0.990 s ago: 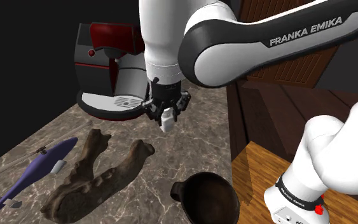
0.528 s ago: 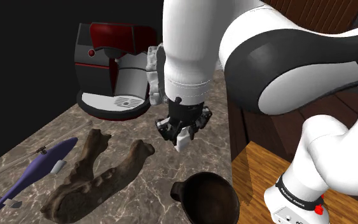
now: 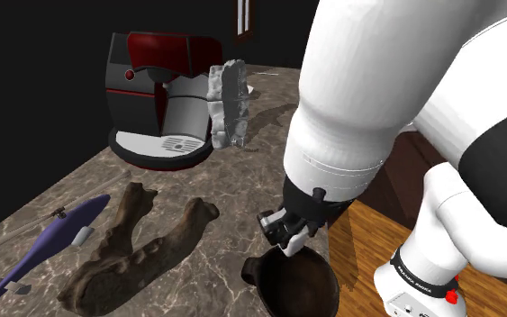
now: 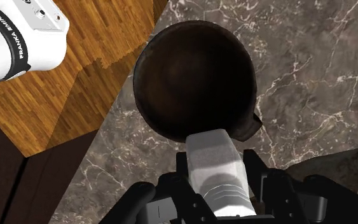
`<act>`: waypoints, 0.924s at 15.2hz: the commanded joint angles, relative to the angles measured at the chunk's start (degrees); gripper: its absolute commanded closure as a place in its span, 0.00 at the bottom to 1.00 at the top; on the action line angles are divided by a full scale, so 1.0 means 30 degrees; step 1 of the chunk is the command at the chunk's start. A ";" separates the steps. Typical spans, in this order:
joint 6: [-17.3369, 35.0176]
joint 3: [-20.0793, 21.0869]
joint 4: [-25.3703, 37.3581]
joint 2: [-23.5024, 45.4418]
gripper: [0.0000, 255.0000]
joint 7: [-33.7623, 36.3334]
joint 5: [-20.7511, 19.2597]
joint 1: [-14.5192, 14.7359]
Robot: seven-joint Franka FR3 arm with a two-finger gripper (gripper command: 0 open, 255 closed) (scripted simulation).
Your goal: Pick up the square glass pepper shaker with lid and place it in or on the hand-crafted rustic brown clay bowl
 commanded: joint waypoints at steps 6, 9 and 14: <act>0.0843 0.0740 -0.1376 -0.0493 1.00 0.0838 0.0668 0.0570; 0.1633 0.0932 -0.2033 -0.0349 1.00 0.0965 0.0744 0.0595; 0.2988 0.1284 -0.3060 0.0002 1.00 0.1202 0.0844 0.0606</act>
